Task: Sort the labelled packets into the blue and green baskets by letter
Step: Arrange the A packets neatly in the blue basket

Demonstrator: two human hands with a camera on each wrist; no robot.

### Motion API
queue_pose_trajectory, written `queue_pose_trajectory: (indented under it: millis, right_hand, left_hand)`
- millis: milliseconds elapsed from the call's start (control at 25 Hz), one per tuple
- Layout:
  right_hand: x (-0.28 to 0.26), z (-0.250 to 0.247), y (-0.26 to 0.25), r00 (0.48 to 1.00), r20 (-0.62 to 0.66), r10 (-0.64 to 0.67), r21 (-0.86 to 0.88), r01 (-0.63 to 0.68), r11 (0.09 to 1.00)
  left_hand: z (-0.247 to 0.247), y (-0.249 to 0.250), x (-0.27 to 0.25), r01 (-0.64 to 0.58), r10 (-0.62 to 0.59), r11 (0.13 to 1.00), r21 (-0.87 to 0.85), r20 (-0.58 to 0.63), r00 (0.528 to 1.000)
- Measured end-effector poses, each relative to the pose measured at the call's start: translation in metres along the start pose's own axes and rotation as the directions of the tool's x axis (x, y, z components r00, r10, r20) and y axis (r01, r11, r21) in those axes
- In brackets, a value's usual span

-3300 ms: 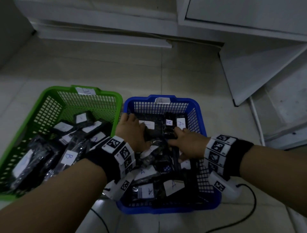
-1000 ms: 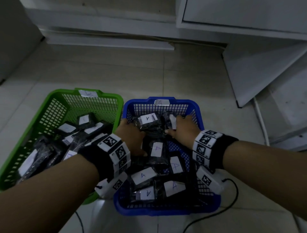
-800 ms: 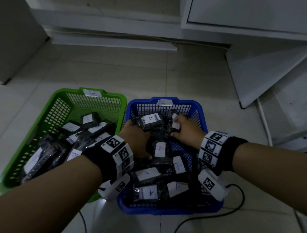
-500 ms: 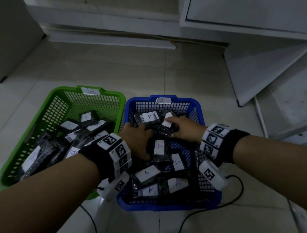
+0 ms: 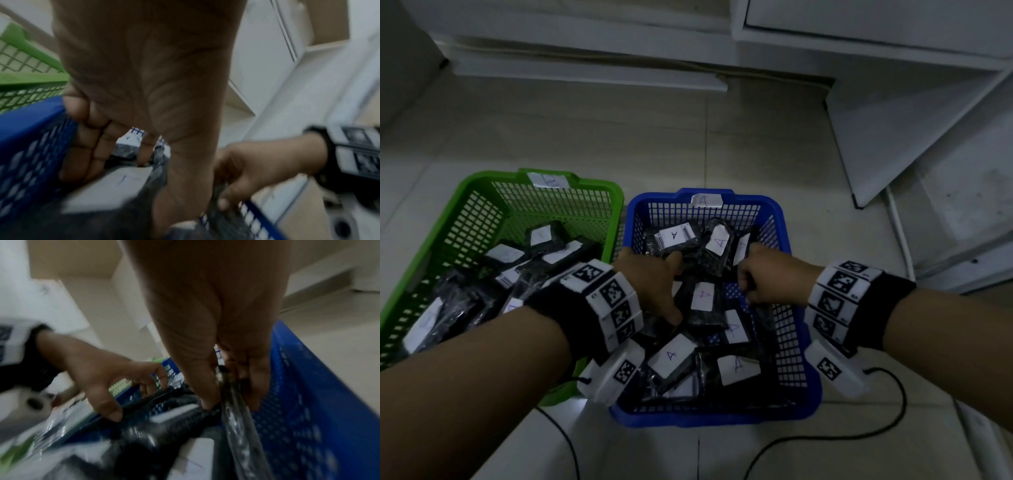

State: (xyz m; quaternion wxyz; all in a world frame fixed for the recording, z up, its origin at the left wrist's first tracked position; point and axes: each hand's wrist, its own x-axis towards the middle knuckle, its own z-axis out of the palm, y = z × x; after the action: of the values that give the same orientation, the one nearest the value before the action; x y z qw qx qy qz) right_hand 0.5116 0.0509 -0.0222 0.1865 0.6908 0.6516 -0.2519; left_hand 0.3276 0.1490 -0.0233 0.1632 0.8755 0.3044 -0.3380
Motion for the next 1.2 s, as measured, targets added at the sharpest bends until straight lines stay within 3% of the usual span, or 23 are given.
queue_pose_trajectory:
  millis: [80,160,280,440,560,640,760,840,1000,1080,1160,1200]
  right_hand:
    - [0.005,-0.007,0.005,0.999,0.047,-0.028,0.059,0.025,0.998]
    - [0.008,-0.020,0.015,0.990,0.134,-0.054,0.096,0.041,0.995]
    - [0.010,-0.052,0.033,0.987,0.160,-0.015,0.074,0.003,0.997]
    - [0.036,-0.066,0.041,0.986,-0.127,0.107,0.033,-0.104,0.994]
    - [0.047,-0.046,0.036,0.899,-0.371,0.231,0.233,-0.151,0.961]
    - [0.046,-0.030,0.035,0.882,-0.423,0.205,0.266,-0.096,0.959]
    - [0.043,-0.008,0.031,0.976,-0.213,0.044,0.064,-0.031,0.997]
    - [0.045,0.001,0.029,0.992,-0.123,0.018,-0.028,-0.022,0.999]
    - [0.037,-0.009,0.027,0.961,-0.275,-0.026,0.046,0.040,0.998]
    - [0.026,-0.012,0.024,0.992,-0.065,-0.108,0.006,0.109,0.994]
    - [0.019,-0.001,0.016,0.970,0.206,-0.130,-0.221,0.176,0.959]
    - [0.018,0.008,0.015,0.965,0.237,-0.115,-0.354,0.196,0.915]
  left_hand:
    - [-0.011,-0.009,0.003,-0.033,0.025,0.987,-0.156,-0.054,0.998]
    - [-0.021,-0.017,0.008,-0.081,0.018,0.960,-0.267,-0.229,0.973]
    - [-0.032,-0.026,0.023,-0.136,0.017,0.959,-0.250,-0.427,0.904]
    - [-0.030,-0.027,0.043,-0.063,0.030,0.997,-0.053,-0.486,0.874]
    - [-0.021,-0.023,0.045,-0.001,0.037,0.998,0.068,-0.539,0.841]
    - [-0.017,-0.021,0.042,-0.010,0.068,0.994,0.109,-0.550,0.832]
    - [-0.016,-0.019,0.038,-0.055,0.109,0.990,0.131,-0.450,0.886]
    - [-0.016,-0.018,0.038,-0.082,0.114,0.992,0.092,-0.436,0.893]
    - [-0.019,-0.009,0.042,-0.352,0.289,0.934,-0.065,-0.447,0.847]
    - [-0.020,0.000,0.040,-0.401,0.349,0.907,-0.128,-0.302,0.887]
    - [-0.017,0.007,0.043,-0.392,0.371,0.914,-0.104,-0.175,0.912]
    - [-0.014,0.008,0.044,-0.388,0.373,0.917,-0.093,-0.145,0.916]
